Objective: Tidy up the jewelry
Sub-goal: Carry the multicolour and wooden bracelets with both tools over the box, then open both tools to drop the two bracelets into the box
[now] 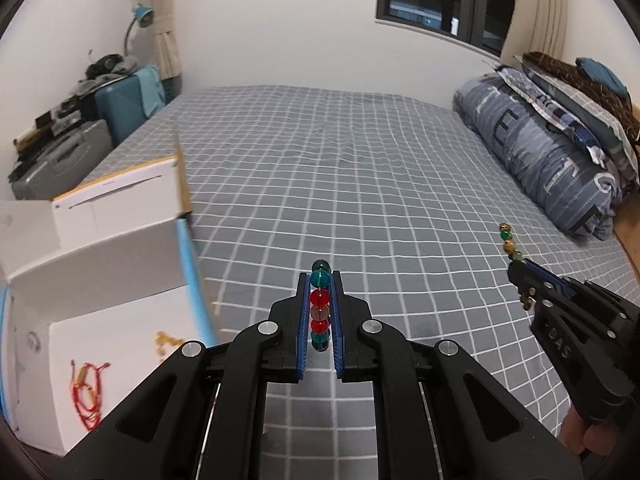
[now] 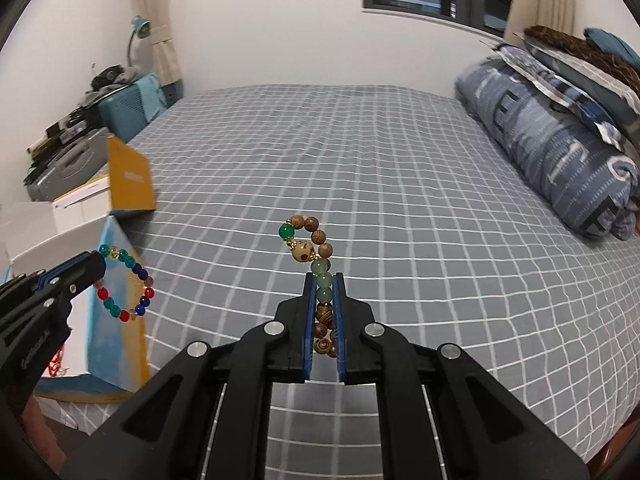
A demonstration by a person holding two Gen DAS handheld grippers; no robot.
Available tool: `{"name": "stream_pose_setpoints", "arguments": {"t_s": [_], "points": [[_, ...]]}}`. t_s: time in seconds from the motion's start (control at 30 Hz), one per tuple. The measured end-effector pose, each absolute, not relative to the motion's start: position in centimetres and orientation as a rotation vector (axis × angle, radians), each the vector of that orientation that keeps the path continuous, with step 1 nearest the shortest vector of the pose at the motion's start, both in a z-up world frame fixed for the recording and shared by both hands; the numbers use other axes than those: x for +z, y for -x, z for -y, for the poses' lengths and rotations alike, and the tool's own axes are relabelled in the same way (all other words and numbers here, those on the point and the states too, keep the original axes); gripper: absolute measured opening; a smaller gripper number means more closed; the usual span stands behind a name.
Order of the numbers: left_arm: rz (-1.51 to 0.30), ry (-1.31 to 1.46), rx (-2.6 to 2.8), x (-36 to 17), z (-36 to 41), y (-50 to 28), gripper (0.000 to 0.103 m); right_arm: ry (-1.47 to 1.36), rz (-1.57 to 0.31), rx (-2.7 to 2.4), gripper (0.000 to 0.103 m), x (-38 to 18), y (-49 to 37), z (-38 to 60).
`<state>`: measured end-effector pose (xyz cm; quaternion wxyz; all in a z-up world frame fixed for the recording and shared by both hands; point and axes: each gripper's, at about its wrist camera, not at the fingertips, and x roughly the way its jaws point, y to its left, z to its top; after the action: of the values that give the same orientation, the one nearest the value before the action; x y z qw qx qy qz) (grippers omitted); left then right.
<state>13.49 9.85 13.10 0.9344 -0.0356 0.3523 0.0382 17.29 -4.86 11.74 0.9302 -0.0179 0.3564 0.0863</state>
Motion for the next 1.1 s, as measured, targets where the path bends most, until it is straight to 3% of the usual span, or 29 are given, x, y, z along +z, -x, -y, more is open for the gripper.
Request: {"name": "stream_pose_setpoints", "arguments": {"t_s": [0.53, 1.1], "points": [[-0.668, 0.130, 0.248, 15.5, -19.7, -7.3, 0.009, 0.098, -0.698, 0.365, 0.008, 13.0, -14.0, -7.9], [-0.760, 0.224, 0.479, 10.5, -32.7, -1.4, 0.009, 0.190, -0.767, 0.548, 0.007, 9.6, -11.0, -20.8]]}}
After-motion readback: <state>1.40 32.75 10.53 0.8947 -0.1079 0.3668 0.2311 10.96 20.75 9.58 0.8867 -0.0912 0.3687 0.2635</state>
